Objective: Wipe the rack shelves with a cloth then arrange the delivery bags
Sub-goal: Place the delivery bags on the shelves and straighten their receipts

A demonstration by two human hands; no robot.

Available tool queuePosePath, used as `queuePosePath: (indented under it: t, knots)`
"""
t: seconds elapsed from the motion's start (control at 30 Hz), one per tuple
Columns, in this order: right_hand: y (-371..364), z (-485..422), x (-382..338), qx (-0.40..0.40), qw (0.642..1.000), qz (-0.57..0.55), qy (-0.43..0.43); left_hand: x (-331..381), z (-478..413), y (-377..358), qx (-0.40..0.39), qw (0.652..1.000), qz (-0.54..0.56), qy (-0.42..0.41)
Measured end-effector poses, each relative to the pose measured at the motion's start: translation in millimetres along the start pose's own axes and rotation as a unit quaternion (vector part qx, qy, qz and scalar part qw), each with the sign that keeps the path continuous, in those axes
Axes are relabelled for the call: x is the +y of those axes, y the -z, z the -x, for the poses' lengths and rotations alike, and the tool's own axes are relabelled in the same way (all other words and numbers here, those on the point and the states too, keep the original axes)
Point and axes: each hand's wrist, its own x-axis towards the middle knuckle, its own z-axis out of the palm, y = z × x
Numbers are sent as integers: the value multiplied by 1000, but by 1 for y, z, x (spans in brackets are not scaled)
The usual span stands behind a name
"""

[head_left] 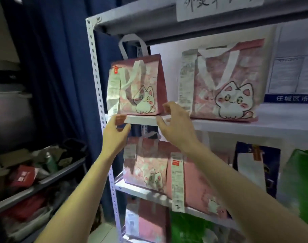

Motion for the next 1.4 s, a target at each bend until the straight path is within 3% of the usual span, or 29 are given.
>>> queuePosePath:
  t: [0.13, 0.3, 0.6, 0.77, 0.8, 0.87, 0.97, 1.17, 1.3, 1.4]
  knots:
    - [-62, -74, -6, 32, 989, 92, -112, -32, -66, 29, -24, 1000, -18, 4]
    - [-94, -124, 15, 50, 970, 77, -227, -56, -104, 38, -52, 999, 1, -5]
    - [-85, -97, -12, 142, 976, 73, -146, -59, -92, 47, -16, 996, 85, -10]
    - [-50, -44, -49, 164, 980, 27, -109, -29, -68, 70, 78, 992, 101, 18]
    - [-42, -32, -55, 170, 979, 16, -109, -21, -63, 78, 67, 990, 115, 41]
    - [-22, -4, -64, 173, 979, 2, -112, -3, -45, 94, 4, 966, 247, 74]
    - [12, 44, -69, 163, 979, -20, -122, 29, 13, 114, -131, 913, 384, 31]
    - [103, 129, -64, 204, 964, -48, -165, 108, 98, 100, -228, 925, 305, 3]
    - [177, 173, -52, 224, 959, -26, -172, 162, 130, 43, -231, 945, 230, -16]
    - [233, 197, -39, 239, 953, 6, -186, 207, 151, -6, -271, 930, 248, -14]
